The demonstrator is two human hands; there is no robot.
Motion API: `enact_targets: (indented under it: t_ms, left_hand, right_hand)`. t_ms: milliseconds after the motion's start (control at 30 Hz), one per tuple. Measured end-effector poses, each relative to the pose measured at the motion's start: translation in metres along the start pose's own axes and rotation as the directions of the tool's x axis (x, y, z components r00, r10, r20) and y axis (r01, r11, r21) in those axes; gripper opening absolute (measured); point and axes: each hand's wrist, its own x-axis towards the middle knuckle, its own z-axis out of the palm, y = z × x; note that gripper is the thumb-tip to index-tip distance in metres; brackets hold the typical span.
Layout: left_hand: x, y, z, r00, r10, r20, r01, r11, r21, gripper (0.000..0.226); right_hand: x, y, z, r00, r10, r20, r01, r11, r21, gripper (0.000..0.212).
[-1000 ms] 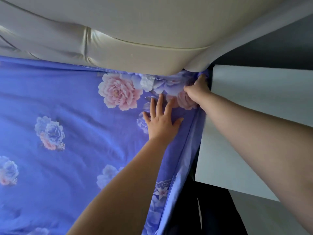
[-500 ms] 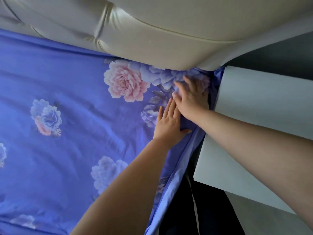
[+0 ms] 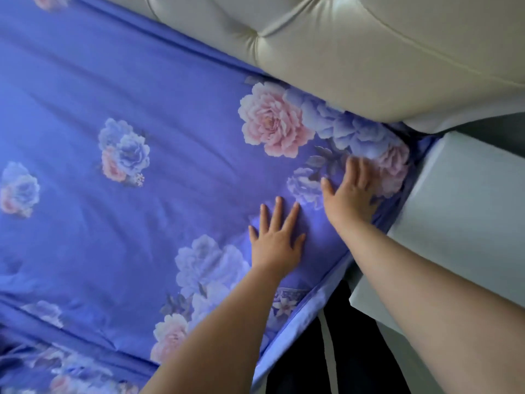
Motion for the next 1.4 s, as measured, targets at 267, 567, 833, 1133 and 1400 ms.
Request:
enact_targets:
  t_ms: [267, 567, 833, 1133, 1400]
  left_hand:
    - [0.01, -0.084, -0.063, 0.932, -0.088, -0.353, 0.006, 0.974, -0.227, 0.044]
    - [0.069, -0.245, -0.17, 0.9, -0.392, -0.19, 0.344, 0.907, -0.242, 0.082]
    - [0.168, -0.341, -0.232, 0.835, -0.55, -0.029, 0.513, 0.795, -0.325, 0.117]
    - [0.216, -0.355, -0.223, 0.81, -0.57, 0.137, 0.579, 0.744, -0.334, 0.127]
    - [0.215, -0.356, -0.218, 0.819, -0.569, 0.075, 0.558, 0.76, -0.333, 0.122]
  right_hand:
    - [-0.005, -0.104, 0.012, 0.92, -0.392, 0.024, 0.386, 0.889, -0.247, 0.061]
    - [0.012, -0.291, 0.08, 0.692, -0.652, 0.31, 0.715, 0.676, -0.175, 0.062]
    - [0.09, -0.441, 0.135, 0.615, -0.662, 0.43, 0.782, 0.438, -0.444, 0.065]
    - [0.187, -0.533, 0.156, 0.777, -0.534, 0.333, 0.629, 0.636, -0.447, 0.093]
    - [0.195, -0.501, 0.133, 0.908, -0.408, 0.092, 0.413, 0.843, -0.345, 0.079]
